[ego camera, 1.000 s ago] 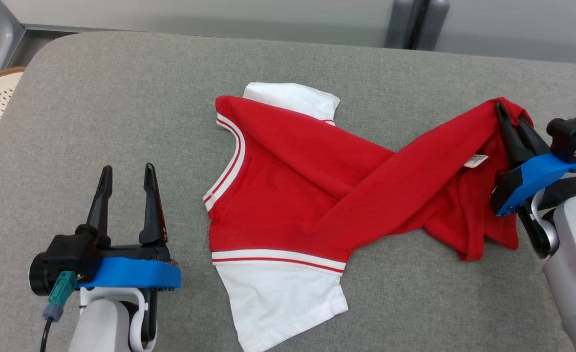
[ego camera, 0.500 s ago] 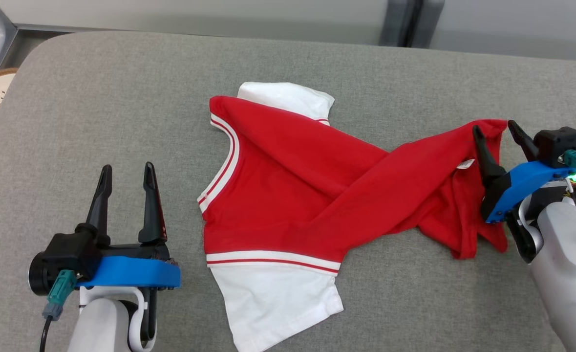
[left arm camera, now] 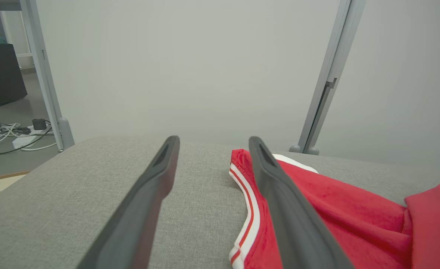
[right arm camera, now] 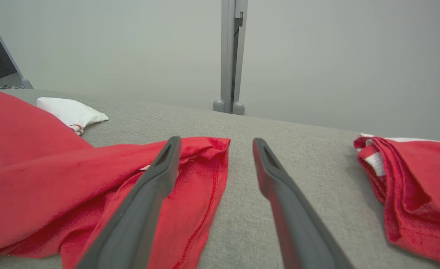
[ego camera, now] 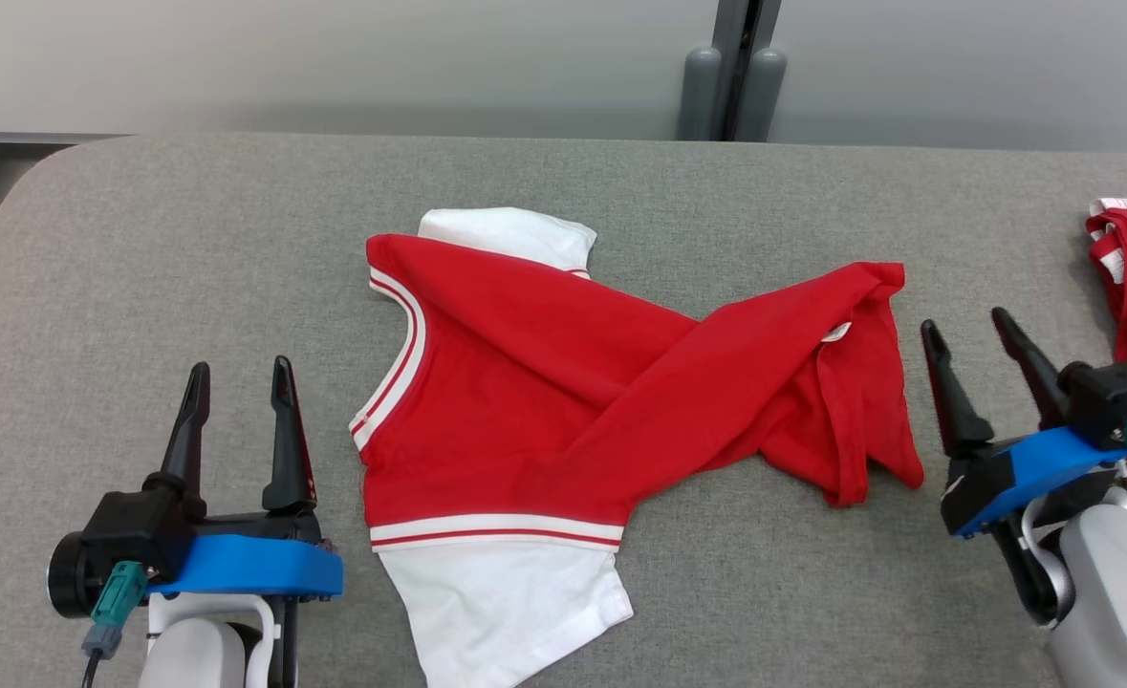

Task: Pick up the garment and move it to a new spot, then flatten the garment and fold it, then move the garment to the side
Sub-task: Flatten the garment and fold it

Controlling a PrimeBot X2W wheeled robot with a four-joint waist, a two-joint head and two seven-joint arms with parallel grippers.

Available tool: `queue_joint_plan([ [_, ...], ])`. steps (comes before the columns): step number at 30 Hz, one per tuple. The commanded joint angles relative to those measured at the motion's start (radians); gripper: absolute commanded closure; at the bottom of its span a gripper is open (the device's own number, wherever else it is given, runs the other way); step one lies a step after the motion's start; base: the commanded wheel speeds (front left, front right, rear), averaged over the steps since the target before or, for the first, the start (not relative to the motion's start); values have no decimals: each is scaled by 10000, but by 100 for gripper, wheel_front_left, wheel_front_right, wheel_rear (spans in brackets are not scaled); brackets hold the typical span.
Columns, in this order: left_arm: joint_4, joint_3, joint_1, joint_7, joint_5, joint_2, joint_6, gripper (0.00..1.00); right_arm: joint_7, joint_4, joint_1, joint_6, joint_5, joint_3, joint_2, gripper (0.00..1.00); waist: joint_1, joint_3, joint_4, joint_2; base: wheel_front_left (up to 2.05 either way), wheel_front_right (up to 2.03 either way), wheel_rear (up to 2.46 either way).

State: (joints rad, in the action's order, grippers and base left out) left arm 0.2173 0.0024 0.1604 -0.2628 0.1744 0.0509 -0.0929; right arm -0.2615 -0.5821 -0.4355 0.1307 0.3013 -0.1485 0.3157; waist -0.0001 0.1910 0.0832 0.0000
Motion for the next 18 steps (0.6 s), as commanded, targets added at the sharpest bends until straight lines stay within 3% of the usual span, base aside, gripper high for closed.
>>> queue_joint_plan([
  [1,-22,45,-89,-25,-62,-7,-27,0,-50,226,167,1,-40,-115,-124,0,1,-31,-45,0,0,0,0],
  [8,15,-26,10,-25,-75,-8,-80,0,513,463,-159,0,-226,-718,-502,0,1,-23,-31,0,0,0,0],
  [18,9,-211,118,-25,82,-9,-74,0,989,-1424,-1099,0,-384,-825,-379,0,1,213,387,0,0,0,0],
])
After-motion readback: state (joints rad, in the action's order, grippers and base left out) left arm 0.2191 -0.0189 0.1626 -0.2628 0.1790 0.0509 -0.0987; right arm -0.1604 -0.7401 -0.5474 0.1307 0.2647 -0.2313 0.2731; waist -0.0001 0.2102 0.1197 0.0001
